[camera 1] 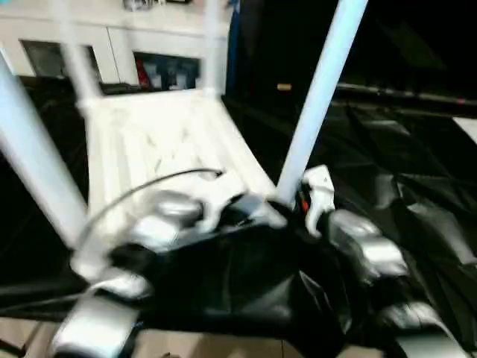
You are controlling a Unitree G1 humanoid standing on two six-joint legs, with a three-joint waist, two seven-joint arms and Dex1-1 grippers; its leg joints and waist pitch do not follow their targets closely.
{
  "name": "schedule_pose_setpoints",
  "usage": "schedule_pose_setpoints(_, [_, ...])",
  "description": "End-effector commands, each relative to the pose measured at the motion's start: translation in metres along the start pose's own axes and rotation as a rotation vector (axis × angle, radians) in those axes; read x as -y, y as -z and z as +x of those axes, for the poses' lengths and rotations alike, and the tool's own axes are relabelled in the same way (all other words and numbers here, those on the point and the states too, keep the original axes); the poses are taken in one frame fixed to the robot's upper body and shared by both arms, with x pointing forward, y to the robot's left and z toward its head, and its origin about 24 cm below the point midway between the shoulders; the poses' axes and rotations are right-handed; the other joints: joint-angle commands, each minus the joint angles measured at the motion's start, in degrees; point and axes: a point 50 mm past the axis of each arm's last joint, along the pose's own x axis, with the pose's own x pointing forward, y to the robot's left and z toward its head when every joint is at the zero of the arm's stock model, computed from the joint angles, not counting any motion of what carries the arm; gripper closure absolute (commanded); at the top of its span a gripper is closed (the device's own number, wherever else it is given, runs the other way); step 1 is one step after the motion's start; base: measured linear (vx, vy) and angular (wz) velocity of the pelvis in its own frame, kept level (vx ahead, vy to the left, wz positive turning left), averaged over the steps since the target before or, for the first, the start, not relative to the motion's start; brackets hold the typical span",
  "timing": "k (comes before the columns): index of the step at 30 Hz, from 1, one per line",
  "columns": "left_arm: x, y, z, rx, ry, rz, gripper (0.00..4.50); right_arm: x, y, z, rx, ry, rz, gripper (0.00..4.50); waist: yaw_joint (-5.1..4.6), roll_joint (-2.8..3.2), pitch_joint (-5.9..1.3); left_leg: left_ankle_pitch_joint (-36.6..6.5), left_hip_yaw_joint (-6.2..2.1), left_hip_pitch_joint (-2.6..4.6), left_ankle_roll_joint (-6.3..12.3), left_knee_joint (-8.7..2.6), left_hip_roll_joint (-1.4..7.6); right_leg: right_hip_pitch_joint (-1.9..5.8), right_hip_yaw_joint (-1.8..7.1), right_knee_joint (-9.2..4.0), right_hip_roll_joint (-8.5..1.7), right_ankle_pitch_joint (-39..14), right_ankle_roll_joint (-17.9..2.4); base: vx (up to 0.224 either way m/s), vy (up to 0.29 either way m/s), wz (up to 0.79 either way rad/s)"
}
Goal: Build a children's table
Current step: Rotate leg to tighten
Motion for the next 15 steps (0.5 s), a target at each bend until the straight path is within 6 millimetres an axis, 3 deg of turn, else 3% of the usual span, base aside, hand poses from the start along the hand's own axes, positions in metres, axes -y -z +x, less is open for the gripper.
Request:
schedule_pose_setpoints(1, [0.011, -0.013, 0.017, 0.052, -0.032, -0.023, 4.5, -0.027, 0.025, 0.013, -0.124, 0.01, -0.012, 1.87, -0.25, -0.4, -2.24, -20.67, -0.26, 0.39, -0.98, -3.84, 0.72, 1.14, 1.68, -6.49, -2.82, -30.64, -4.39, 0.0, 0.0, 0.0])
schedule_pose_setpoints(3, [0.014, -0.015, 0.02, 0.055, -0.029, -0.021, 4.5, -0.03, 0.023, 0.016, -0.121, 0.037, -0.015, 1.87, -0.33, -0.27, -2.28, -20.95, -0.17, 0.38, -0.78, -3.84, 0.68, 0.98, 1.78, -6.42, -2.68, -29.16, -4.6, 0.0, 0.0, 0.0])
schedule_pose_setpoints(9, [0.014, -0.016, 0.022, 0.051, -0.027, 0.006, 4.5, -0.044, 0.012, 0.021, -0.041, -0.037, -0.032, 1.87, 0.01, -0.22, -2.5, -18.12, 0.09, -0.12, 0.47, -3.89, 0.76, 1.58, 1.97, -5.66, -2.47, -21.58, -6.03, 0.0, 0.0, 0.0])
schedule_pose_setpoints(11, [0.01, -0.012, 0.016, 0.046, -0.013, 0.007, 4.5, -0.042, 0.009, 0.017, -0.009, -0.119, -0.008, 1.32, 0.03, -0.14, -2.47, -18.02, 0.13, -0.17, 0.77, -3.9, 0.71, 1.67, 1.94, -5.59, -2.4, -20.95, -6.37, 0.0, 0.0, 0.0])
schedule_pose_setpoints(15, [0.011, -0.008, 0.008, 0.065, 0.075, 0.048, 4.5, -0.035, 0.009, 0.008, -0.011, -0.231, -0.05, 0.99, 0.26, -0.04, -2.54, -16.89, 0.27, -0.22, 1.52, -3.82, 0.89, 1.87, 2.06, -5.39, -2.49, -18.06, -7.57, 0.0, 0.0, 0.0])
